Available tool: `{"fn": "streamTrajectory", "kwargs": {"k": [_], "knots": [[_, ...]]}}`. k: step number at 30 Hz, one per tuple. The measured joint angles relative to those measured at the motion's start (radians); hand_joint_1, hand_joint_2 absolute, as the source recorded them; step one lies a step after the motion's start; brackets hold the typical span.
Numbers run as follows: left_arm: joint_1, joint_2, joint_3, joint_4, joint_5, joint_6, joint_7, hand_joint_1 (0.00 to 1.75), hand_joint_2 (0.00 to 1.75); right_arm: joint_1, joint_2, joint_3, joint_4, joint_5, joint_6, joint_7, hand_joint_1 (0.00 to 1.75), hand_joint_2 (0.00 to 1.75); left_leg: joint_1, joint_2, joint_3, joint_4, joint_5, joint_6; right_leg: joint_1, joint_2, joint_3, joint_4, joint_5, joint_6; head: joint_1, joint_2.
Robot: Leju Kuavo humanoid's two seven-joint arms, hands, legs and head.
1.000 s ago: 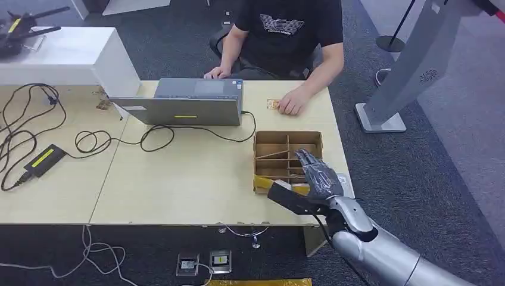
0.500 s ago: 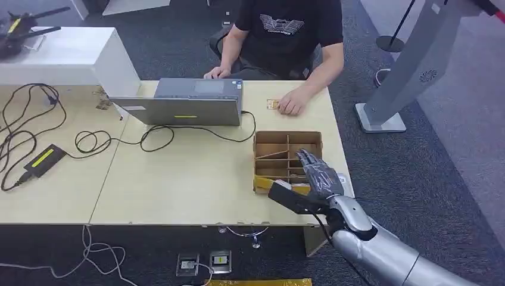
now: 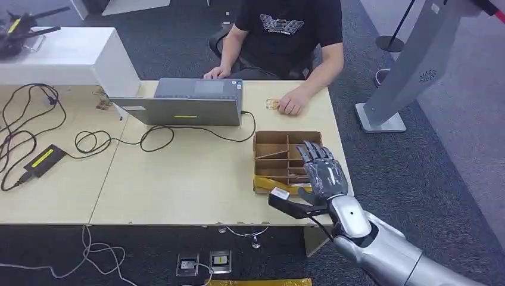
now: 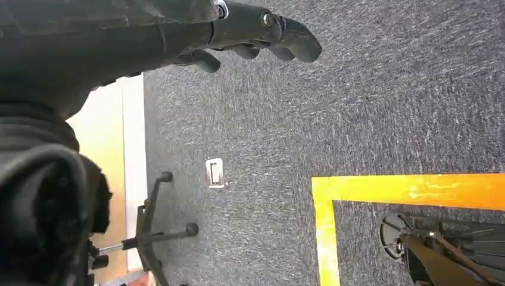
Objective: Pass the card to the sensor for recognition and then transmit it.
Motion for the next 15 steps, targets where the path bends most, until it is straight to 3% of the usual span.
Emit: {"fn": "streamTrajectory", "kwargs": {"k": [15], "knots": [[0.000, 0.000, 0.000, 0.000, 0.016, 0.004, 0.000, 0.00, 0.00, 0.005, -0.006, 0.000, -0.008, 0.000, 0.034, 0.000, 0.00, 1.75, 0.000, 0.000, 0.000, 0.000, 0.000, 0.000, 0.000, 0.000, 0.000, 0.000, 0.000, 0.000, 0.000, 0.000]]}}
